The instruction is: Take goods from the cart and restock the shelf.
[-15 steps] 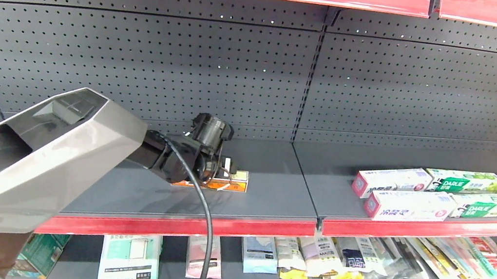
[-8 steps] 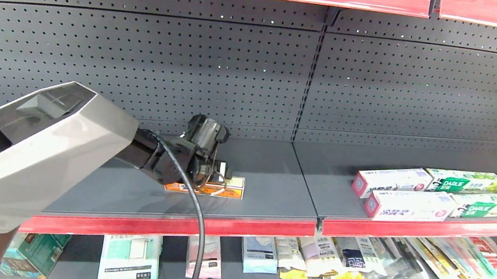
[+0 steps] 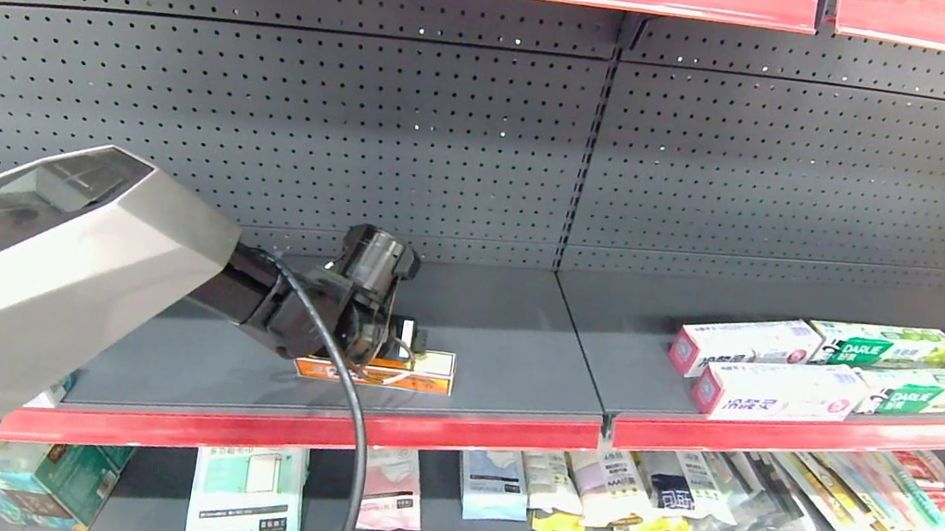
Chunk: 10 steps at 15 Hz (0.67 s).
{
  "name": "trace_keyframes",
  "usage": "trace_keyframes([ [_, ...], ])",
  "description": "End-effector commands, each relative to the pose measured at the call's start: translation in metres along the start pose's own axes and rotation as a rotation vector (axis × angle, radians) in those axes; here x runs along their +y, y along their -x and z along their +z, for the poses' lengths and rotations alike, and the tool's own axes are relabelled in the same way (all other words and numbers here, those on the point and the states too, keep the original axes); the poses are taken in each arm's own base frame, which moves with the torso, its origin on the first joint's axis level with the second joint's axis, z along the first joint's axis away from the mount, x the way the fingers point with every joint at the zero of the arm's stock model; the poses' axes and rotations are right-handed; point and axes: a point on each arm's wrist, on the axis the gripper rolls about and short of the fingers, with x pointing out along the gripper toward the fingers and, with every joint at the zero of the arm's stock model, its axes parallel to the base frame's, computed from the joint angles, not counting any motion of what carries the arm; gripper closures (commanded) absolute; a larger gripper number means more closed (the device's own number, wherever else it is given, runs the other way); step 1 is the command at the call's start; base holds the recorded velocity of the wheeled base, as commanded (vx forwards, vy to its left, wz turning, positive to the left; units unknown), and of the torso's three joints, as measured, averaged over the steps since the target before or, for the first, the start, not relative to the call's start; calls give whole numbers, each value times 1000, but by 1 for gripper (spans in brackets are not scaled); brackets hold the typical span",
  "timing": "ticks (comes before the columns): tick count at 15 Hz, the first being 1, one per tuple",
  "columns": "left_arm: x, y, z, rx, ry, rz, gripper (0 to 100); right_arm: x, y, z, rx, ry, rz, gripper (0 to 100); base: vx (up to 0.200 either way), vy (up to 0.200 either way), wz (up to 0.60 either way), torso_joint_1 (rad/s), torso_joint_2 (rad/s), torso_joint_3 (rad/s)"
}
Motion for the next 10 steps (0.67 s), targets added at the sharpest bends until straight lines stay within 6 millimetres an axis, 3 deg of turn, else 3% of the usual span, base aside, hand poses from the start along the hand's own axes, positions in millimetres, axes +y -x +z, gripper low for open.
trace_keyframes([
  [1,2,3,3,-10,4,0,0,0,0,0,2,1,0,100,0,0,0,0,0,0],
  [10,0,8,11,-49,29,-12,0,0,0,0,2,1,0,100,0,0,0,0,0,0],
])
